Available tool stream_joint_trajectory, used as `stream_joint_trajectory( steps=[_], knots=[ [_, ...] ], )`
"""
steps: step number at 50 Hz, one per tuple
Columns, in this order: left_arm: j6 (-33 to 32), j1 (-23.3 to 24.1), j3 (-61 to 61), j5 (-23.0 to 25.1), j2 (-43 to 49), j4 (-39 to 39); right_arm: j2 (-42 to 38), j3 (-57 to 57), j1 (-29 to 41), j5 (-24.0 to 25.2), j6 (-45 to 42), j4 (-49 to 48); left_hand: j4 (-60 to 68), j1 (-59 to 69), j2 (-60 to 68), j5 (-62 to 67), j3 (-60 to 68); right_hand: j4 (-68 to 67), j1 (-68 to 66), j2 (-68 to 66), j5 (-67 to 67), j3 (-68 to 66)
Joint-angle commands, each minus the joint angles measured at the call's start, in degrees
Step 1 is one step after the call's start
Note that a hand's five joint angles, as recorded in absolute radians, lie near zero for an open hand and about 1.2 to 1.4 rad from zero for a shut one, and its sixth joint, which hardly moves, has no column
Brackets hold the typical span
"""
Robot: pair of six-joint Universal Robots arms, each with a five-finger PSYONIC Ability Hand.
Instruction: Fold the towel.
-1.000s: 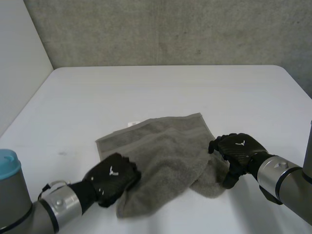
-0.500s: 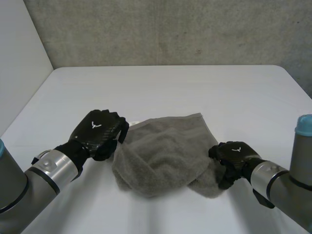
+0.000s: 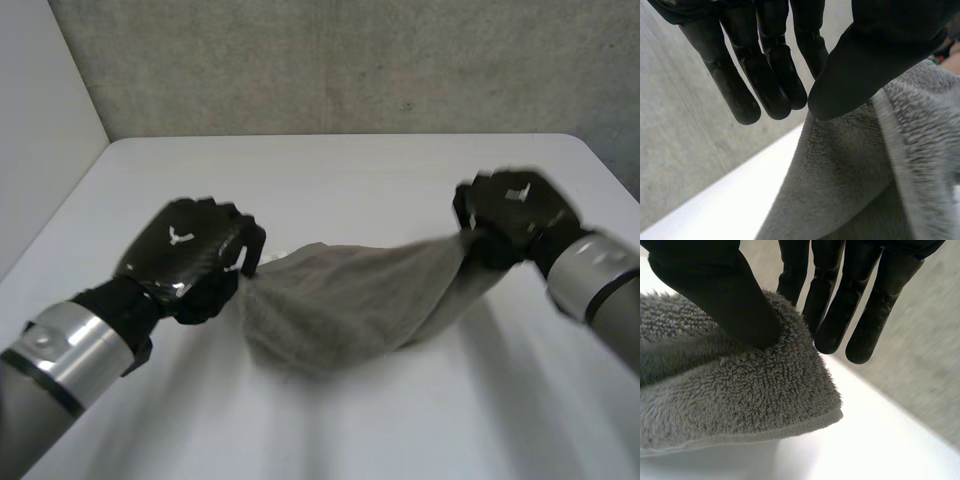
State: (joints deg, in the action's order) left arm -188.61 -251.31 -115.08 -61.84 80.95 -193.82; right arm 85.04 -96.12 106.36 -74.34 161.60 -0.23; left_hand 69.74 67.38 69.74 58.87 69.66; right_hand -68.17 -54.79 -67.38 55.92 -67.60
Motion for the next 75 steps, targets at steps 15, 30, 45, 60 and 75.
stream_joint_trajectory(
  steps=[15, 30, 45, 60, 75],
  knots=[
    [16.1, 1.8, 8.3, -6.4, 3.6, 5.6, -38.9, 52.0, 8.0, 4.3, -1.7, 15.4, 10.3, 12.6, 10.3, 11.1, 10.3, -11.8, -25.2, -12.6, 14.1, -12.4],
    [12.0, 1.0, 14.6, -11.8, 17.8, 2.0, -41.1, 48.7, 10.9, -4.2, -1.0, 14.6, 10.3, 12.6, 10.3, 11.1, 10.3, 58.2, 44.8, 57.4, -55.9, 57.6],
    [11.1, 1.3, 15.7, -14.2, 18.9, -1.2, -16.6, 16.0, 10.7, -4.7, 0.2, 9.4, 10.3, 12.6, 10.3, 11.1, 10.3, 47.7, 34.3, 46.9, -45.4, 47.1],
    [11.0, 1.4, 16.7, -14.0, 21.1, -2.2, -9.2, 3.0, 16.0, -5.1, 10.8, 1.2, 10.3, 12.6, 10.3, 11.1, 10.3, 41.1, 27.7, 40.3, -38.8, 40.5],
    [11.0, 0.8, 17.3, -14.3, 23.5, -4.0, -24.9, 8.6, 25.1, -16.1, 15.2, -8.6, 10.3, 12.6, 10.3, 11.1, 10.3, 37.9, 24.5, 37.1, -35.7, 37.3]
  ],
)
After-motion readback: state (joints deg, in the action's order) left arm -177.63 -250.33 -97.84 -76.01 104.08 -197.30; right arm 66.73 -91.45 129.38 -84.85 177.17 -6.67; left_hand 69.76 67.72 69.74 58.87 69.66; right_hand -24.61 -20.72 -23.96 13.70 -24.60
